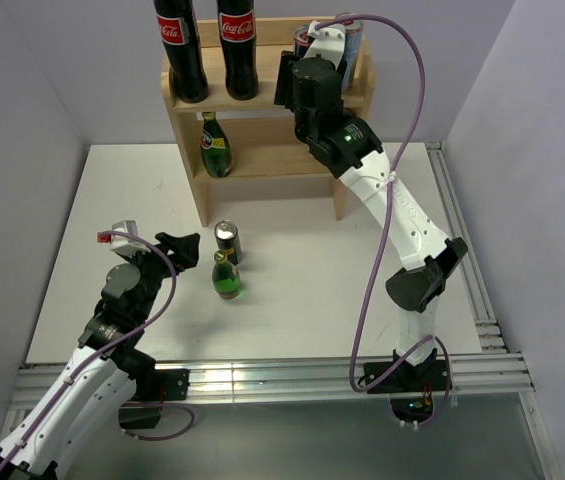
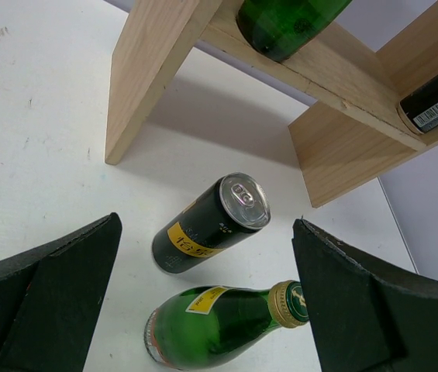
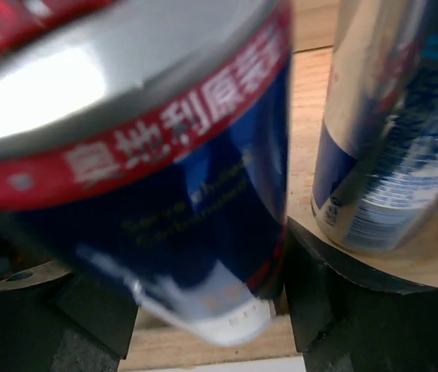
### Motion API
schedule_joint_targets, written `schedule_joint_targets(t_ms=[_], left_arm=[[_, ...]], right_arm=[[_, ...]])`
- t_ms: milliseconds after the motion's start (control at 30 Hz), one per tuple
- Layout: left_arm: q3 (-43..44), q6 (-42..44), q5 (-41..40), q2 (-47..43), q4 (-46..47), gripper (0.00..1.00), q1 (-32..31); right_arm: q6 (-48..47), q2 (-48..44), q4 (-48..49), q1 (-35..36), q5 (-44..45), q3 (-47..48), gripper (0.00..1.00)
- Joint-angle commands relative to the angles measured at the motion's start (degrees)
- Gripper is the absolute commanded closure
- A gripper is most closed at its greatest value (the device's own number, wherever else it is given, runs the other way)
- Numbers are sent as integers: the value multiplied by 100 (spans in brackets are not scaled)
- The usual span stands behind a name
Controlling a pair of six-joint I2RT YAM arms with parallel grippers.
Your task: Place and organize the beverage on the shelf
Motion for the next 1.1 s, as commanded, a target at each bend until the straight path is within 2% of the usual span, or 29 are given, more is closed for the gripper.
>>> schedule_joint_targets(t_ms=[0,300,767,900,933,967,1000,1067], left_arm=[[32,94,-42,-48,86,1,-19],[32,102,-33,22,103,1,-28],[32,102,-60,14,86,1,-36],[32,102,-68,5,86,1,-36],[32,102,-77,5,77,1,-36],[50,102,-77,-4,77,1,-36],[41,102,-77,-13,77,1,-28],[32,102,-77,-21,68,1,-36]], right_arm=[[50,144,294,-62,52,1,28],[24,311,478,-97,87,1,35],[-90,671,725,-115,175,247,37],[-3,619,698,-106,193,89,26],[-3,575,716,-115,201,37,10],[15,549,733,-106,210,-60,9],[24,522,734,-115,210,-95,2],[41,461,742,-115,236,-209,0]])
